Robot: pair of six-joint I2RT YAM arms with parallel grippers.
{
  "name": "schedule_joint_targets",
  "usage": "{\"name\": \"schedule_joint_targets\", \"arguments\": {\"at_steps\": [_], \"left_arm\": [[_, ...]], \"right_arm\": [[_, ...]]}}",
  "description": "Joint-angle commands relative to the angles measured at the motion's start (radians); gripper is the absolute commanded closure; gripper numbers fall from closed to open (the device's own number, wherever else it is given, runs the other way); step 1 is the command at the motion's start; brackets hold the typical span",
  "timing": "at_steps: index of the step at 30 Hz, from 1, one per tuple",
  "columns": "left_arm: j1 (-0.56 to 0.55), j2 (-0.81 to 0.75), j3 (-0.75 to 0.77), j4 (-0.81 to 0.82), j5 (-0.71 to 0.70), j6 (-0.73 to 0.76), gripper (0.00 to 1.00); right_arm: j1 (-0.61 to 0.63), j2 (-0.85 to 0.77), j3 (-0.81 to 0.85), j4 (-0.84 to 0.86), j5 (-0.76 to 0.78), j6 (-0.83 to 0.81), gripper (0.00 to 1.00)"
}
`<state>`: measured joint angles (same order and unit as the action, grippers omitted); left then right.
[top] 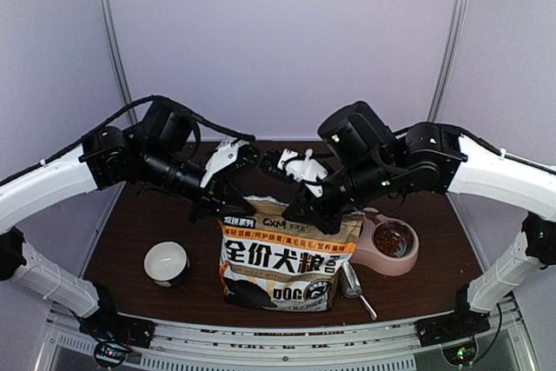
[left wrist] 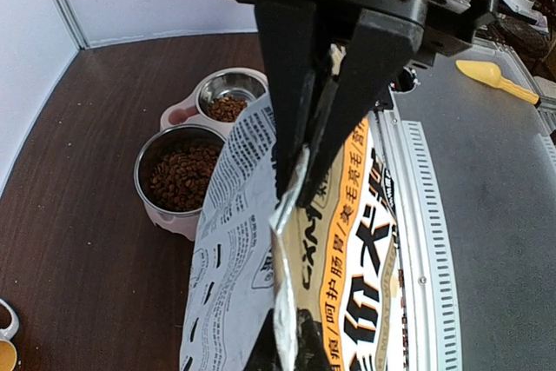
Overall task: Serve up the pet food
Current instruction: Press the seal on the pet food bag.
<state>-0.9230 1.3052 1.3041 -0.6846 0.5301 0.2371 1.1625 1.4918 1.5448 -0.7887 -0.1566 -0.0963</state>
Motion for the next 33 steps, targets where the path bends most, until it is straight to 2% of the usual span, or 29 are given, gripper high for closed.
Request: {"name": "schedule_joint_targets", "arguments": {"at_steps": [1,7,9,12,19,22,26,28,29,33], "left_arm": [[-0.002,-0.038,-0.017,0.063,-0.007,-0.016,1.0],[-0.002,-0.048,-0.022,0.063,-0.013,-0.023,1.0],[-0.002,-0.051,-0.022,0.067,-0.017,-0.024,1.0],[-0.002,-0.056,-0.022,0.068,-0.025,-0.025,1.0],[-0.002,-0.071,-0.031,0.068,-0.044,-0.032,1.0],[-0.002,-0.077,-0.032,0.07,-0.047,-0.034,1.0],[-0.002,-0.084,-0.035,0.07,-0.057,-0.033,1.0],[-0.002,-0.087,-0.037,0.071,-0.06,-0.033,1.0],[-0.002,-0.088,-0.038,0.07,-0.059,-0.033,1.0],[-0.001,-0.092,-0.04,0.066,-0.065,-0.033,1.0]], "right_arm": [[-0.032,-0.068,-0.026,-0.047,0.078,0.016,0.91],[-0.04,-0.102,-0.066,-0.075,0.087,0.02,0.89],[-0.041,-0.103,-0.078,-0.075,0.084,0.022,0.91],[-0.041,-0.099,-0.085,-0.074,0.073,0.023,1.0],[-0.04,-0.107,-0.094,-0.092,0.105,0.01,1.0],[-0.041,-0.108,-0.097,-0.121,0.116,0.002,0.89],[-0.041,-0.121,-0.11,-0.135,0.133,0.001,0.85],[-0.041,-0.13,-0.117,-0.14,0.144,0.001,0.9],[-0.041,-0.134,-0.121,-0.141,0.152,0.001,0.98],[-0.041,-0.151,-0.13,-0.139,0.179,0.004,1.0]]}}
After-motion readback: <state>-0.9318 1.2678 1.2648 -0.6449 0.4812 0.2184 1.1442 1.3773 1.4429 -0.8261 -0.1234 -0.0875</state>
